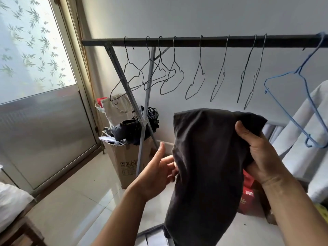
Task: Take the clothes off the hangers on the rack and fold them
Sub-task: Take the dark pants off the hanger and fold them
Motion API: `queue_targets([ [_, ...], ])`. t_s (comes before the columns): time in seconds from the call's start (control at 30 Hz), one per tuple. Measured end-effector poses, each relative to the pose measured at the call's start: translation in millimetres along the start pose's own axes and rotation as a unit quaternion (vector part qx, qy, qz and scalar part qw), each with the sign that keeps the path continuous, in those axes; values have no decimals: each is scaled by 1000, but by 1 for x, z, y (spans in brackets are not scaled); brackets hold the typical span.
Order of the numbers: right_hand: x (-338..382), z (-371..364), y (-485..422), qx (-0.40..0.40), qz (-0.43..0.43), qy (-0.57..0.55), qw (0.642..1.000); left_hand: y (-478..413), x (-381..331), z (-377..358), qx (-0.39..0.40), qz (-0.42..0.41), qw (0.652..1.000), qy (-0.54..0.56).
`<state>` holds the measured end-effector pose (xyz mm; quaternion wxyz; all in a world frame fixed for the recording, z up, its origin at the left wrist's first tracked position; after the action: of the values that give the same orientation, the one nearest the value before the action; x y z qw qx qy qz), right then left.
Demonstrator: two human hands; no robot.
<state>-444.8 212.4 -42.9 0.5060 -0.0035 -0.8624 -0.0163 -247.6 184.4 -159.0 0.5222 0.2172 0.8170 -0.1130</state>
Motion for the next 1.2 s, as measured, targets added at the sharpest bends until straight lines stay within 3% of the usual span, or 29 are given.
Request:
queue_targets([
  [0.13, 6, 7, 5, -22, 10, -25, 999, 4, 1, -9, -42, -3, 996, 73],
  [0.37, 3, 13, 0, -16, -2, -31, 999, 13, 25, -26, -18, 111, 990, 85],
  [0.47, 0, 13, 0, 0, -18, -34, 999, 9, 19, -37, 11, 8, 979, 203],
  [0.57, 2, 18, 1, 0, -21, -39, 999, 8, 6, -35, -11, -102, 939, 329],
  [0.63, 6, 22, 1, 0, -4, -20, 1000, 9, -2, -24, -32, -136, 930, 340],
  [0.73, 11, 28, 1, -12, 15, 28, 999, 13, -25, -5, -95, -174, 960, 197],
  [0.83, 15, 33, -2, -47, 24, 79, 996, 20, -55, 0, -114, -169, 976, -76],
  [0.9, 17, 37, -5, -73, 25, 106, 991, 27, -72, 0, -129, -154, 936, -288],
  [0.97, 18, 39, -7, -83, 5, 107, 991, 29, -84, 6, -144, -145, 883, -421],
  [1.07, 14, 41, -6, -58, -30, 78, 995, 30, -95, 14, -183, -162, 845, -477],
  [1.2, -8, 41, 4, 54, -60, 61, 995, 31, -96, -2, -115, -204, 927, -292],
])
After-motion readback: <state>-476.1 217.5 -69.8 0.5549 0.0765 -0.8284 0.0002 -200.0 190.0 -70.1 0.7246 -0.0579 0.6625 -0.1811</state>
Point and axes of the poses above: each hand's wrist, its own y-axis away from the middle knuckle, its own z-axis out of the back of the hand, x = y × z, the point moved 6 cm from there along -y, towards the middle knuckle, and after that the axes turned 8 degrees about -z, right-handed, at the moved point
